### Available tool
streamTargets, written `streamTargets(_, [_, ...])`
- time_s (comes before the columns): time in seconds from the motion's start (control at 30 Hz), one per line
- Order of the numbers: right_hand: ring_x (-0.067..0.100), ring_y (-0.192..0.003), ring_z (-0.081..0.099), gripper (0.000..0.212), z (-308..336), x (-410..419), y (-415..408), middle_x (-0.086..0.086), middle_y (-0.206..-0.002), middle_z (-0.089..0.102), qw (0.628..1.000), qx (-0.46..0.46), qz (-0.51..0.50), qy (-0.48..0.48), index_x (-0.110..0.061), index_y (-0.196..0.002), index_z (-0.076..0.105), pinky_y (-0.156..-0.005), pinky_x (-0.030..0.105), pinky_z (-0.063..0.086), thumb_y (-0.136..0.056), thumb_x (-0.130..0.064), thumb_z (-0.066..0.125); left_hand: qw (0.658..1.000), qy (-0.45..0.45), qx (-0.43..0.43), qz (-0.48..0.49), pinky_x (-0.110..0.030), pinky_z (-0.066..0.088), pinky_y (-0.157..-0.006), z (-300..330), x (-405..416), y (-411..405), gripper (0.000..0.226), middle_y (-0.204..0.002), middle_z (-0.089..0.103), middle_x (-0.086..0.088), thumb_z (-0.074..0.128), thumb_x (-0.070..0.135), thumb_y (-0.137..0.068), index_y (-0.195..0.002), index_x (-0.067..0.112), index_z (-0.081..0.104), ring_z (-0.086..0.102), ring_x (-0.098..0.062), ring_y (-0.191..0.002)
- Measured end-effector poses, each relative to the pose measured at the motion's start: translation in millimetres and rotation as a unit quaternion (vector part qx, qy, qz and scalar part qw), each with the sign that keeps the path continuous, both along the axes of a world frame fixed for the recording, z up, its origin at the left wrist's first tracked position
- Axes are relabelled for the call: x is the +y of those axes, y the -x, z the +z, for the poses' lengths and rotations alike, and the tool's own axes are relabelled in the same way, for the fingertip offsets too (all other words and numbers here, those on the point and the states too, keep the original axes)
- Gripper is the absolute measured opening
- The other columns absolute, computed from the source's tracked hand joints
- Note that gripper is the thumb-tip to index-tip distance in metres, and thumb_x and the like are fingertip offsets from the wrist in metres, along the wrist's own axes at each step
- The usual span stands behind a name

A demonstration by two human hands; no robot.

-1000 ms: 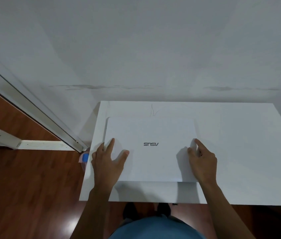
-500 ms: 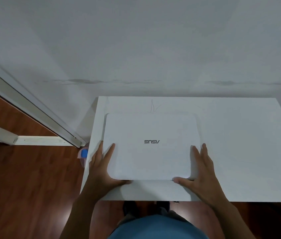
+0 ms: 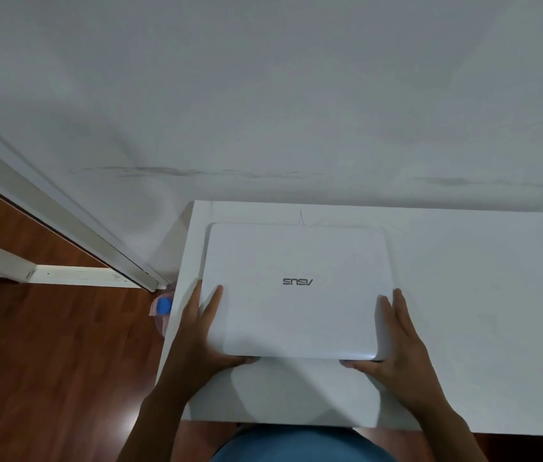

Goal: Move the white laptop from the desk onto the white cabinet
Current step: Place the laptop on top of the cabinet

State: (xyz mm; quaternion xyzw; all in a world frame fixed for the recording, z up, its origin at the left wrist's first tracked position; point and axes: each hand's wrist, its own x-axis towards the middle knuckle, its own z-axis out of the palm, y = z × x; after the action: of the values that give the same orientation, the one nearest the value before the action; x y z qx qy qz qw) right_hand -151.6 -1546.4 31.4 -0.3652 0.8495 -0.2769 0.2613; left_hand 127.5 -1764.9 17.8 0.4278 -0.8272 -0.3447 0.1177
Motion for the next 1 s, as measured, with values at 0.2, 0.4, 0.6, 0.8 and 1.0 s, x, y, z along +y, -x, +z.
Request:
streamTargets(0.2, [-0.003, -0.154, 0.005, 0.141, -1.6, -38.4, 21.2, -0.028, -0.165, -0.013, 0.999, 0.033, 0.007, 0.010, -0.022, -0.164, 0.019, -0.112, 0.018, 0.024, -0.049, -0.078, 0.079, 1.000, 0.021, 0.011, -0.005, -0.037, 0.019, -0.115, 1.8, -37.0, 20.0, 0.128, -0.162, 0.001, 0.015, 0.076, 0.079, -0.053, -0.156, 0.023, 0.024, 0.002, -0.001, -0.147])
streamTargets(0.4, [0.000, -0.155, 0.003, 0.141, -5.7, -57.4, 34.1, -0.019, -0.169, -0.008, 0.999, 0.036, 0.007, 0.009, -0.021, -0.165, 0.019, -0.114, 0.018, 0.019, -0.051, -0.078, 0.079, 0.999, 0.048, -0.022, 0.000, -0.031, 0.017, -0.110, 3.0, -55.4, 31.6, 0.127, -0.165, 0.011, 0.005, 0.077, 0.080, -0.051, -0.155, 0.029, 0.024, 0.005, 0.002, -0.142])
streamTargets(0.6, [-0.001, -0.155, 0.000, 0.140, -8.3, -66.8, 40.7, -0.024, -0.165, -0.013, 0.999, 0.048, 0.012, 0.004, -0.024, -0.165, 0.015, -0.115, 0.018, 0.016, -0.053, -0.075, 0.082, 0.999, 0.041, -0.027, 0.009, -0.036, 0.028, -0.109, 2.0, -65.4, 35.7, 0.128, -0.165, 0.006, 0.007, 0.078, 0.079, -0.050, -0.155, 0.034, 0.021, 0.014, -0.013, -0.149])
streamTargets(0.8, [-0.002, -0.155, 0.001, 0.143, -10.8, -74.3, 45.3, -0.027, -0.165, -0.012, 0.999, 0.037, 0.004, 0.011, -0.027, -0.165, 0.016, -0.115, 0.018, 0.016, -0.049, -0.078, 0.081, 0.999, 0.009, -0.045, -0.009, -0.041, 0.023, -0.115, -1.6, -77.5, 41.9, 0.129, -0.165, -0.007, 0.012, 0.073, 0.081, -0.051, -0.153, 0.046, 0.002, 0.007, -0.017, -0.150])
streamTargets(1.0, [-0.002, -0.154, -0.004, 0.146, -10.4, -79.5, 48.7, -0.014, -0.170, -0.009, 0.999, 0.050, 0.019, 0.001, -0.025, -0.165, 0.011, -0.114, 0.018, 0.014, -0.049, -0.085, 0.076, 0.997, 0.010, -0.071, -0.012, -0.039, 0.017, -0.115, -2.4, -81.7, 48.4, 0.136, -0.165, -0.011, 0.009, 0.071, 0.084, -0.048, -0.155, 0.041, -0.001, 0.003, -0.020, -0.150])
